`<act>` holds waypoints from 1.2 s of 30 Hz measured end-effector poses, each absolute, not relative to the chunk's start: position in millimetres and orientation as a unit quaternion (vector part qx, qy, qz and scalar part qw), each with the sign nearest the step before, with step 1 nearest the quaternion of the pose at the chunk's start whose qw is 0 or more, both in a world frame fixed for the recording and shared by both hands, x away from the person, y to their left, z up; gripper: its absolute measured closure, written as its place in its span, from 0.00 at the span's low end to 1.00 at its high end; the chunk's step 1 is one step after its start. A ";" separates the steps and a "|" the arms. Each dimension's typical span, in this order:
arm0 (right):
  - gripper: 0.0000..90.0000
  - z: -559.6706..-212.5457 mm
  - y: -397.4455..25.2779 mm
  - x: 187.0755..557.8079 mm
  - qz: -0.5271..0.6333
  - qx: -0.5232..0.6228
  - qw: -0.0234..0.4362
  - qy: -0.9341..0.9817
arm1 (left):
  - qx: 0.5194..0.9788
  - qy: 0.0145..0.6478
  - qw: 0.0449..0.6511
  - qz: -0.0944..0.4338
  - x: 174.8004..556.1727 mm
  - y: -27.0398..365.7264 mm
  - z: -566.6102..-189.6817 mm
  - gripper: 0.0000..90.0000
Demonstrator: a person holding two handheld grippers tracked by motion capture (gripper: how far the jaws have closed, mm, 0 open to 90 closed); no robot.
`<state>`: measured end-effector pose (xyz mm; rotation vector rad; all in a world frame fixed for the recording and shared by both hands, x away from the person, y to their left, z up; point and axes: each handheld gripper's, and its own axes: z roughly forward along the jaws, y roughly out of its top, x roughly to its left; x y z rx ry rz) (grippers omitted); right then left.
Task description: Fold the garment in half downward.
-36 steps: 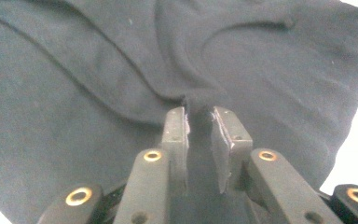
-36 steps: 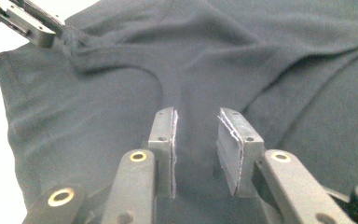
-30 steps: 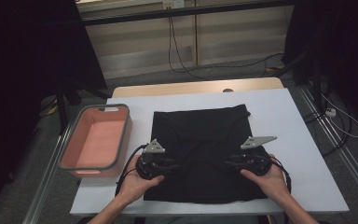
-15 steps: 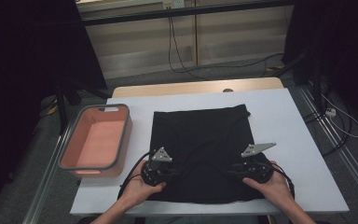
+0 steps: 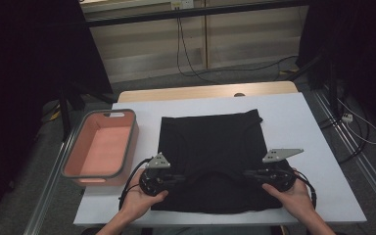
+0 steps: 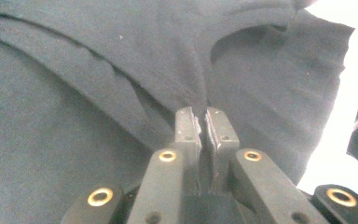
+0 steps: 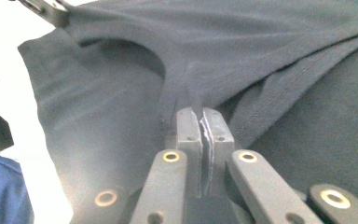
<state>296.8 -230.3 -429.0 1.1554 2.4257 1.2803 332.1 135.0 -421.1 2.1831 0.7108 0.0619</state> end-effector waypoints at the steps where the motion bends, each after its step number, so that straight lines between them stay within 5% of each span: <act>1: 0.98 -427.3 -231.6 296.0 0.431 0.387 0.083 0.811 | 0.866 0.282 0.411 0.026 331.3 134.8 -419.8 0.94; 36: 0.98 -426.0 -233.5 245.8 0.443 0.374 0.076 0.811 | 0.874 0.258 0.411 0.015 285.5 143.9 -419.3 0.95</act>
